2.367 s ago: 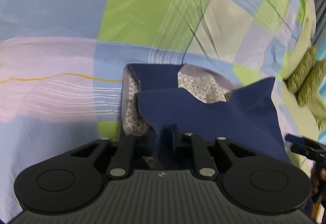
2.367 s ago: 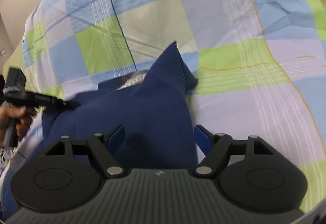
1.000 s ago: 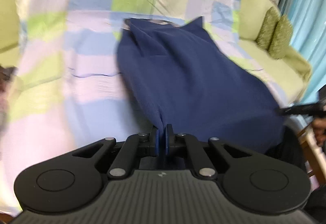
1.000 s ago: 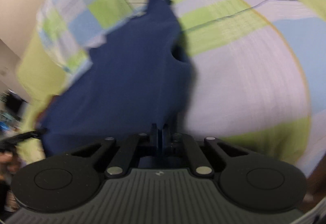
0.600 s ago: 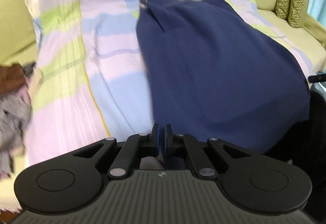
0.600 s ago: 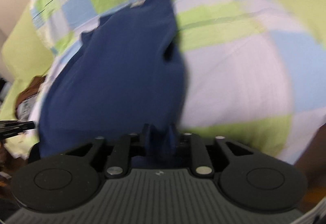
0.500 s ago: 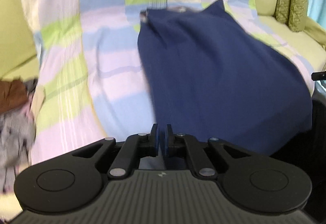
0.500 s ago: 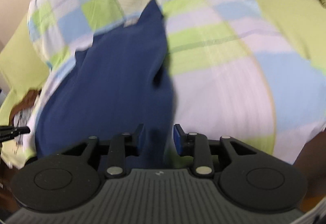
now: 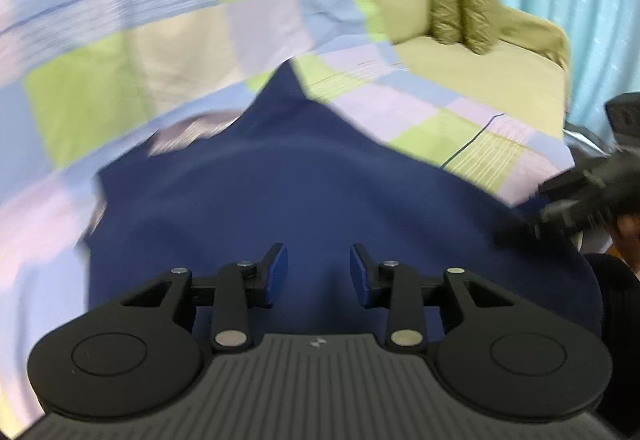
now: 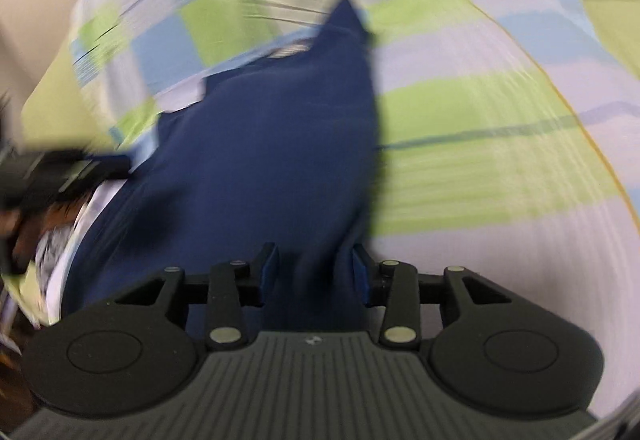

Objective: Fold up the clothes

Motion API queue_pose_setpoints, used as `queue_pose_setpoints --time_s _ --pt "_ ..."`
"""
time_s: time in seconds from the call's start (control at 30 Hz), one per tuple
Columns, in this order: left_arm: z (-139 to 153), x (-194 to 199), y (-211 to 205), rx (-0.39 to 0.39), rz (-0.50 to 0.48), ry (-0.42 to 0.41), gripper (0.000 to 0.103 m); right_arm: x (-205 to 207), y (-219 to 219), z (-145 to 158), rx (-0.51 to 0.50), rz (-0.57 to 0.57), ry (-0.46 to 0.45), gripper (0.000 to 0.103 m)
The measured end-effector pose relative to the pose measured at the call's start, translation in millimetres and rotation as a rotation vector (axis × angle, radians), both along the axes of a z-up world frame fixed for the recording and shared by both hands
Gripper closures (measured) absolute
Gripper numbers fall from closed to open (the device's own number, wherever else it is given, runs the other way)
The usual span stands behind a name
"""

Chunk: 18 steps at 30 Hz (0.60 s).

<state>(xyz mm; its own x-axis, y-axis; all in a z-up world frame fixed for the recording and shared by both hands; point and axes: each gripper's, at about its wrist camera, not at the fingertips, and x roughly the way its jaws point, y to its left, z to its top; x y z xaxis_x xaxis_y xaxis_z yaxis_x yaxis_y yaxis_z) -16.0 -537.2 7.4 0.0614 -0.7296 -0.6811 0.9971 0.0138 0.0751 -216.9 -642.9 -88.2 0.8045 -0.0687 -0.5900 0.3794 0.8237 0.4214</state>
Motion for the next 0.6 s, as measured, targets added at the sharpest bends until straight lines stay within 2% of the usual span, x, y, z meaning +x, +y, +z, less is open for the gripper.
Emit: queue_pose_setpoints --time_s 0.03,0.07,0.13,0.17,0.23,0.3,0.37,0.47,0.5,0.57,0.6 --pt "0 -3 -10 0.000 -0.017 -0.008 0.061 0 5 1 0.000 0.015 -0.014 0.067" --pt "0 -6 -38 0.003 -0.050 -0.046 0.061 -2 6 1 0.006 0.022 -0.024 0.067" --pt "-1 -5 -56 0.002 -0.064 -0.069 0.061 -8 6 1 0.045 0.042 -0.053 0.067" --pt "-2 0 -83 0.003 -0.080 -0.089 0.059 -9 7 1 0.052 0.052 -0.057 0.067" --pt "-6 8 -106 0.012 -0.090 -0.098 0.042 -12 7 -1 0.040 0.081 -0.060 0.064" --pt "-10 18 -137 0.025 -0.100 -0.114 0.039 -17 3 -2 0.039 0.091 -0.076 0.060" --pt "-18 25 -160 0.049 -0.117 -0.143 0.039 -18 0 -5 0.035 0.082 -0.094 0.060" --pt "-32 37 -211 0.082 -0.131 -0.199 0.033 -24 -5 -13 0.041 0.067 -0.109 0.060" --pt "-33 39 -221 0.092 -0.130 -0.193 0.033 -24 -5 -16 0.046 0.065 -0.110 0.060" --pt "-44 50 -253 0.166 -0.128 -0.133 0.033 -24 -5 -22 0.056 0.067 -0.116 0.060" --pt "-48 52 -259 0.219 -0.177 -0.085 0.038 -24 -5 -26 0.060 0.071 -0.122 0.060"
